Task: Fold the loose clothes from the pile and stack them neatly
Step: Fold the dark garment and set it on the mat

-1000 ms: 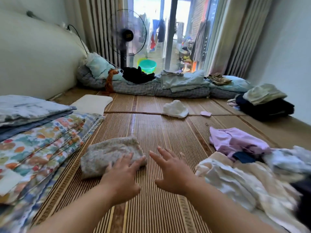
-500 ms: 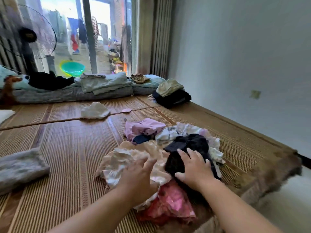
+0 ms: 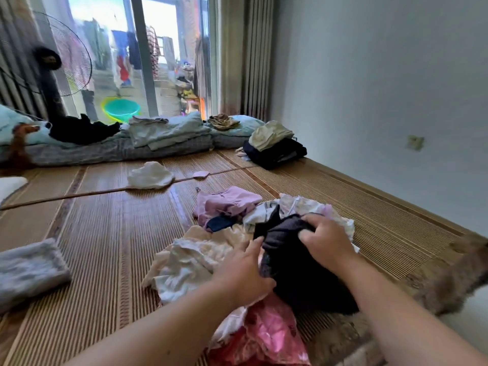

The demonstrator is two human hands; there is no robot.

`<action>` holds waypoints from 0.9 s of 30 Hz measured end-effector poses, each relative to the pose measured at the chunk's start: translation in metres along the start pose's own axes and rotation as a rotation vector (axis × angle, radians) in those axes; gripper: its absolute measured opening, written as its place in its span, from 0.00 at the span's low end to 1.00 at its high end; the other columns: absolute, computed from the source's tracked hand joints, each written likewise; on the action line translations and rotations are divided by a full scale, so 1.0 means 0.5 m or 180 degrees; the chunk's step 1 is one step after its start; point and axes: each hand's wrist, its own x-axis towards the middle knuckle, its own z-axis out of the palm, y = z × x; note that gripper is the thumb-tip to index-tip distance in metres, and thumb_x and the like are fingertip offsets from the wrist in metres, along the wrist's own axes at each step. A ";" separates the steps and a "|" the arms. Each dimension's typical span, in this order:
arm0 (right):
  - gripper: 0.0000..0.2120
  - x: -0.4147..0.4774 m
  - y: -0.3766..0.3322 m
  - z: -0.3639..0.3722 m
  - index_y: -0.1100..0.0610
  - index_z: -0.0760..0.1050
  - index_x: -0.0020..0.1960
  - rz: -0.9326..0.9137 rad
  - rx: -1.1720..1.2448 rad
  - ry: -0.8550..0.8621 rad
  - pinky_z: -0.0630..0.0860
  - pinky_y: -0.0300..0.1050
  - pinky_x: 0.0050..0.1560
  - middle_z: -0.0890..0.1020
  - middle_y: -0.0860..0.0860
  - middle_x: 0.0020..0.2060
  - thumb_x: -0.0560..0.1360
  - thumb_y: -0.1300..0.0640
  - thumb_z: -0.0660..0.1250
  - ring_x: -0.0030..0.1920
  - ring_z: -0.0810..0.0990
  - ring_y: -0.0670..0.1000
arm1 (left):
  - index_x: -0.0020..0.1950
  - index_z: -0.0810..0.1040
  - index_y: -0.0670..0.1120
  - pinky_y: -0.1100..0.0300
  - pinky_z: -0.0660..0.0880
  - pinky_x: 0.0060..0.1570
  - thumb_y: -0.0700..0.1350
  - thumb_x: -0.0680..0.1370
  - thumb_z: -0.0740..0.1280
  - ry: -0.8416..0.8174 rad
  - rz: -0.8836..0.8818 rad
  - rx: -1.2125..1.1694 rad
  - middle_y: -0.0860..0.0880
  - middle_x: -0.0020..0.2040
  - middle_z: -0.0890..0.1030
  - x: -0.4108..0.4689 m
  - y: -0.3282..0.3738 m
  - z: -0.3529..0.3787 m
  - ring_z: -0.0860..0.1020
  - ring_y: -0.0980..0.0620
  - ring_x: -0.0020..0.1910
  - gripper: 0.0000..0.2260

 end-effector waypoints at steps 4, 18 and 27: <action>0.12 0.000 -0.169 -0.054 0.50 0.81 0.44 -0.0297 0.0974 -0.0578 0.74 0.40 0.36 0.83 0.49 0.35 0.63 0.53 0.63 0.34 0.79 0.44 | 0.70 0.57 0.70 0.69 0.69 0.61 0.50 0.67 0.76 0.0684 0.0397 -0.1467 0.67 0.64 0.71 -0.067 -0.006 -0.122 0.68 0.67 0.65 0.40; 0.08 -0.148 -0.572 0.040 0.57 0.84 0.49 -0.0872 0.1667 -0.1284 0.69 0.28 0.32 0.83 0.44 0.31 0.74 0.64 0.66 0.31 0.77 0.39 | 0.41 0.82 0.43 0.58 0.73 0.47 0.38 0.75 0.70 0.1589 -0.0225 -0.1742 0.48 0.36 0.82 -0.488 -0.220 -0.478 0.78 0.54 0.38 0.03; 0.08 -0.203 -0.691 0.175 0.52 0.73 0.38 -0.0547 0.1455 -0.1351 0.76 0.43 0.35 0.77 0.50 0.35 0.76 0.57 0.64 0.34 0.76 0.49 | 0.40 0.81 0.51 0.51 0.78 0.44 0.47 0.74 0.71 0.2386 -0.0720 -0.0821 0.49 0.37 0.83 -0.627 -0.317 -0.543 0.82 0.48 0.39 0.03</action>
